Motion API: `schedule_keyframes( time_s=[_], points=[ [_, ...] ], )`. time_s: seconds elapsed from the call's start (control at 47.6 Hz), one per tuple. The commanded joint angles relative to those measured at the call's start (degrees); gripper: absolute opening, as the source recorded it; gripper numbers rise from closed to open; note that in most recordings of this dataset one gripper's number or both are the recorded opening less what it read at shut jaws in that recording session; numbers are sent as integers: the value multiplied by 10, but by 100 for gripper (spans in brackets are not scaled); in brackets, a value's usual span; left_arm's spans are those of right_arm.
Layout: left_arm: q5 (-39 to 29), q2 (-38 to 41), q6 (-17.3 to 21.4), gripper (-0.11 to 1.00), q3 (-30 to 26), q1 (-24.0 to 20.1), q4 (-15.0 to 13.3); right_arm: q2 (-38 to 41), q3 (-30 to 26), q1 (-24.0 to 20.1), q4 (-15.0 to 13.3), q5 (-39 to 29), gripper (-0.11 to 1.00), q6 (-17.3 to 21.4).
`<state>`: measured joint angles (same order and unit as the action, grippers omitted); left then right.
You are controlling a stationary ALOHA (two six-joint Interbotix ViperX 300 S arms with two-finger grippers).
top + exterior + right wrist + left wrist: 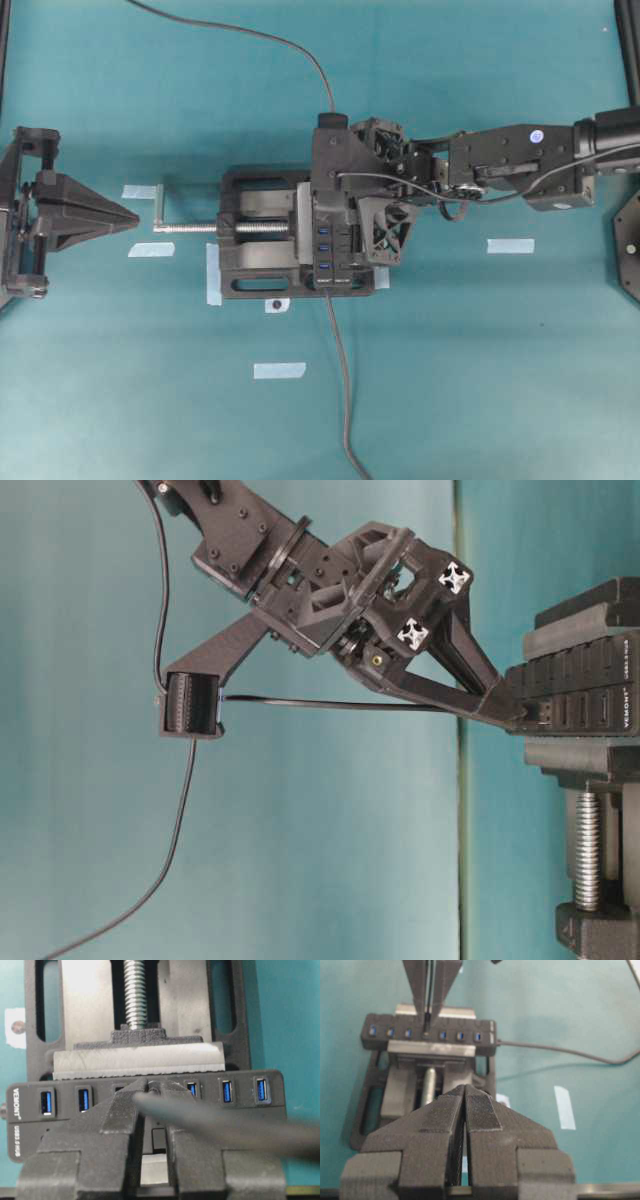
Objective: Insert the USB into the center port of the fixed hub
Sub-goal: 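Push the USB plug down into the center port with the right gripper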
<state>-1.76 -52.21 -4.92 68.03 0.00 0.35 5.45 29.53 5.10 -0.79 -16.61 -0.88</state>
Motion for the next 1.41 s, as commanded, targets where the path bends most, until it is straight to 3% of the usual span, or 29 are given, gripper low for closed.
schedule_keyframes(
  time_s=[0.0,1.387],
  points=[
    [7,4,-1,0,-8,-1,1,-2,-2,-2,1,2,11,10],
    [7,3,-1,0,-7,-4,2,15,5,-3,1,-8,11,10]
  ],
)
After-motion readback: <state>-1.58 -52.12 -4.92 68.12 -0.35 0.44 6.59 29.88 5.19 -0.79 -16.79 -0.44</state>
